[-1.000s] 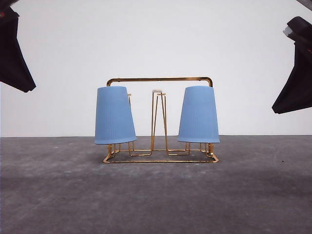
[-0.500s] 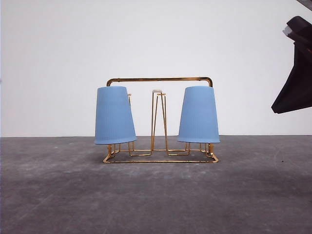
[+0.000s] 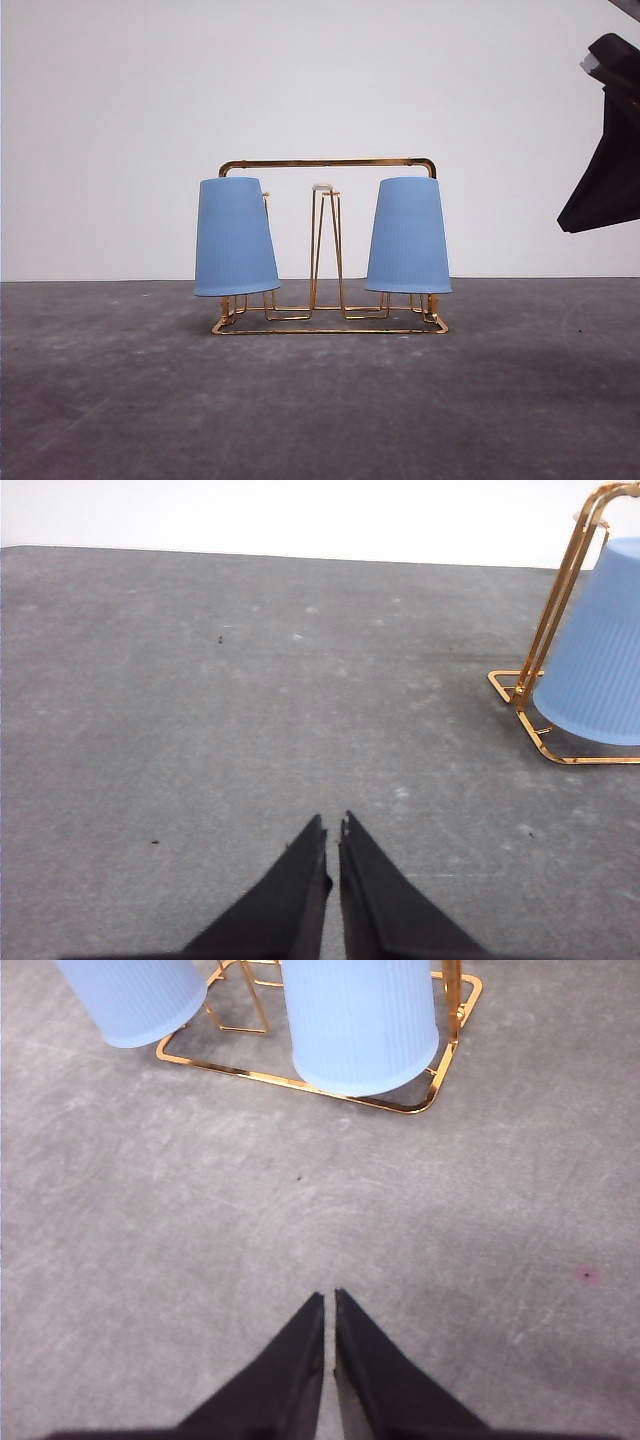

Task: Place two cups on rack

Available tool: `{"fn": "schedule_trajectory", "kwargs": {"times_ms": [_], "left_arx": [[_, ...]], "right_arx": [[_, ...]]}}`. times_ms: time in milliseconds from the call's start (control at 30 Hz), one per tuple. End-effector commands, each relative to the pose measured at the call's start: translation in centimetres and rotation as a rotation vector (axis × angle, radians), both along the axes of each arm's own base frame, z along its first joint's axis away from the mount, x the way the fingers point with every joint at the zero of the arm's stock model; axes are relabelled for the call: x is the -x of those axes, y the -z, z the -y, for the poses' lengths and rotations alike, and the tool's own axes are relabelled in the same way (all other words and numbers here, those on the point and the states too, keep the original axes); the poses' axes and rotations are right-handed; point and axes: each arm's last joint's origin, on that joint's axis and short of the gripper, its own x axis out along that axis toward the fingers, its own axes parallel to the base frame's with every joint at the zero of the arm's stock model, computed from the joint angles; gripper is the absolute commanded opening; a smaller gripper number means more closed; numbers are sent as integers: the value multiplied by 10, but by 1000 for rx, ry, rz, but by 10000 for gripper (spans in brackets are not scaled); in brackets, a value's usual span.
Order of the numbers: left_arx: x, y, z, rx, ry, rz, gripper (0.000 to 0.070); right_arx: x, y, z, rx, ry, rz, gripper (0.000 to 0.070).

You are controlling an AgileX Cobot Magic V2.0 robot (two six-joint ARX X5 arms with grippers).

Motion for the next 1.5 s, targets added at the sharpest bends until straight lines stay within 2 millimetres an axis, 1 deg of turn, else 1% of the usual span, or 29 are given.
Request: {"fn": "schedule_trajectory", "kwargs": {"times_ms": [0,200,1100,1167,1233,1300,1367,1467], "left_arx": [[0,1,0,-5,3,22,0],[-4,15,0,7,5,23,0],[-4,15,0,11,3,20,0],[-4,15,0,11,3,20,0],[-4,15,0,11,3,20,0],[-4,15,0,11,3,20,0],[-4,15,0,11,3,20,0],[-4,15,0,11,3,20,0]], "right_arx": [[-1,-2,-2,-8,-2,7,15],[-1,-2,-2,-9,-2,9,15],[-1,-2,-2,-9,-2,10,15],[2,-6,0,-6,-11,41,15],[6,-10,3,58,-33,110,15],[11,-9,8,114,-13,168,15],[20,-2,18,134,53,211,15],[34,17,33,131,146,261,15]]}}
